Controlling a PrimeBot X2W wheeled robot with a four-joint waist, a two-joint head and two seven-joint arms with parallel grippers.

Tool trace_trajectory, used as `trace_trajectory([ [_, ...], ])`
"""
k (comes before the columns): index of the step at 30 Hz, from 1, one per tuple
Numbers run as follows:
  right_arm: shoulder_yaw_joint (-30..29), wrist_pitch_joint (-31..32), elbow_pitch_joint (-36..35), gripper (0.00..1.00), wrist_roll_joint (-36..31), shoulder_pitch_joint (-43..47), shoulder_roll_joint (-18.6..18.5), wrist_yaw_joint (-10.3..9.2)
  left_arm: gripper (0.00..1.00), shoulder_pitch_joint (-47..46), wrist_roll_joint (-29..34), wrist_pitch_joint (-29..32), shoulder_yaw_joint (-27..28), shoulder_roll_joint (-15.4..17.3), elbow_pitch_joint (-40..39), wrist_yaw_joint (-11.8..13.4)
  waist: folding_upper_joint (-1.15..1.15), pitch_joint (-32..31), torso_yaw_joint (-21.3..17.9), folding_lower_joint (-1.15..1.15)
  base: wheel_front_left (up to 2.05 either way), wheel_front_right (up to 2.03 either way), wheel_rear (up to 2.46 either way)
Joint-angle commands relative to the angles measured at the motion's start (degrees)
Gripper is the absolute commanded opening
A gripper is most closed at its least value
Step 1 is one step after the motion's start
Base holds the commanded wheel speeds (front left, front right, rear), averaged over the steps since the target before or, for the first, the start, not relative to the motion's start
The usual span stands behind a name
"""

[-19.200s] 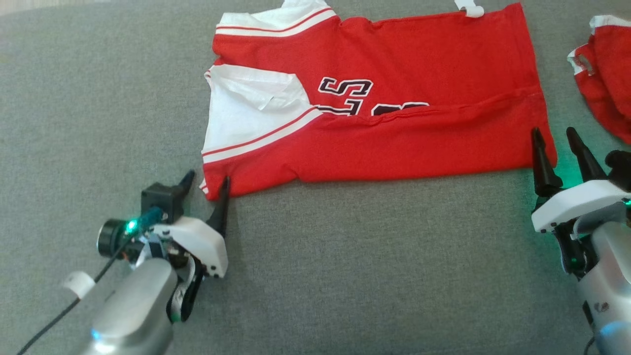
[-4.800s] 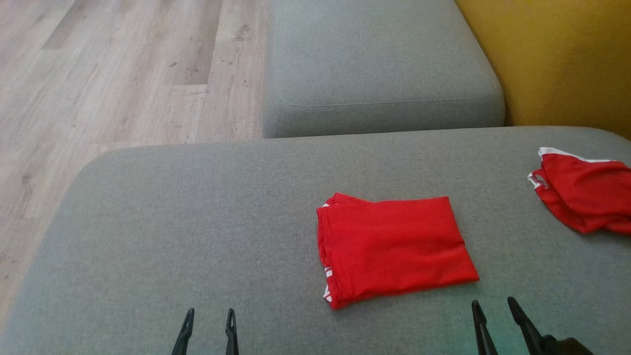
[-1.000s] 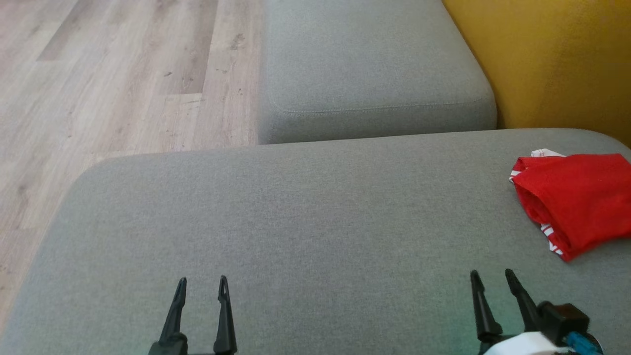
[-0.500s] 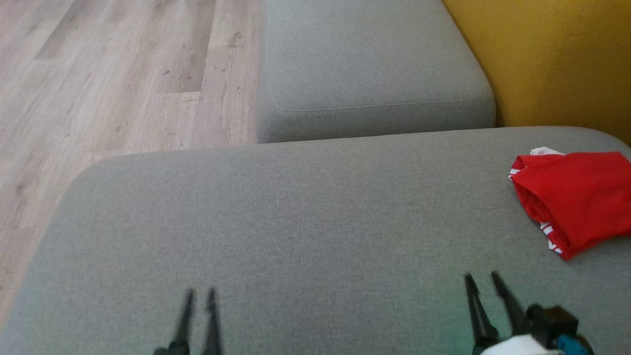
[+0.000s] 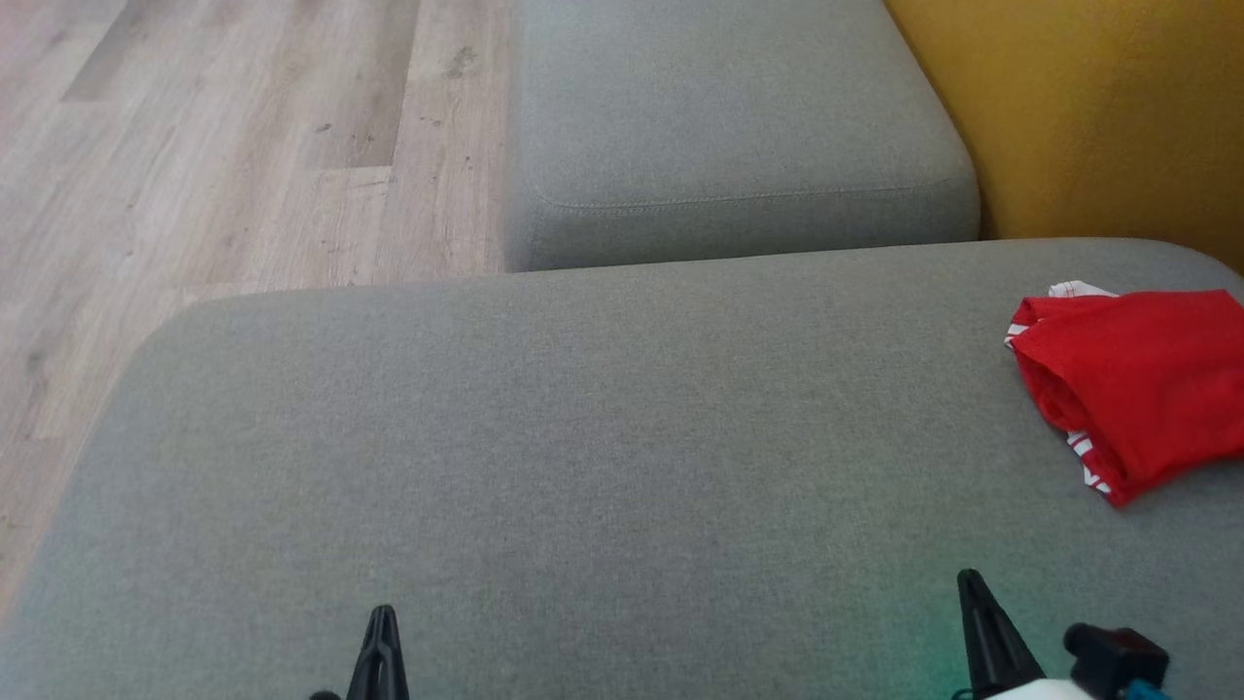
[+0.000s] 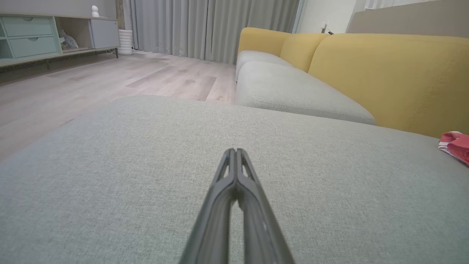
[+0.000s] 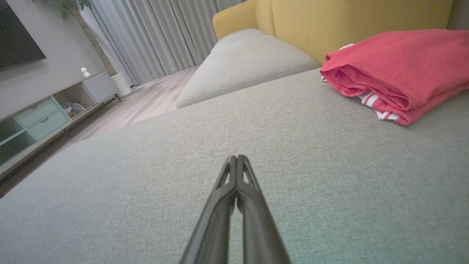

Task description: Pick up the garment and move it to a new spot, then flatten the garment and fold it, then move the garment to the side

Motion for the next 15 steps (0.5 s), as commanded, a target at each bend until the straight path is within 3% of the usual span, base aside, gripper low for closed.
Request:
trace_trajectory([
  [1,-0.55,0.27,-2.17,0.00,1.99,-3.03,-0.01,0.05,0.00,-3.28,-1.94,0.31,1.21,0.28,-1.62,-0.44,0.00,0.15,0.00,0.00,0.00,0.00,0.00],
  [15,-1.81,2.54,-3.02,0.00,11.26,-4.52,0.02,0.09,0.00,-5.30,-11.72,2.25,3.08,0.65,-1.03,-2.69,0.00,1.29,-0.05,0.00,0.00,0.00,0.00],
])
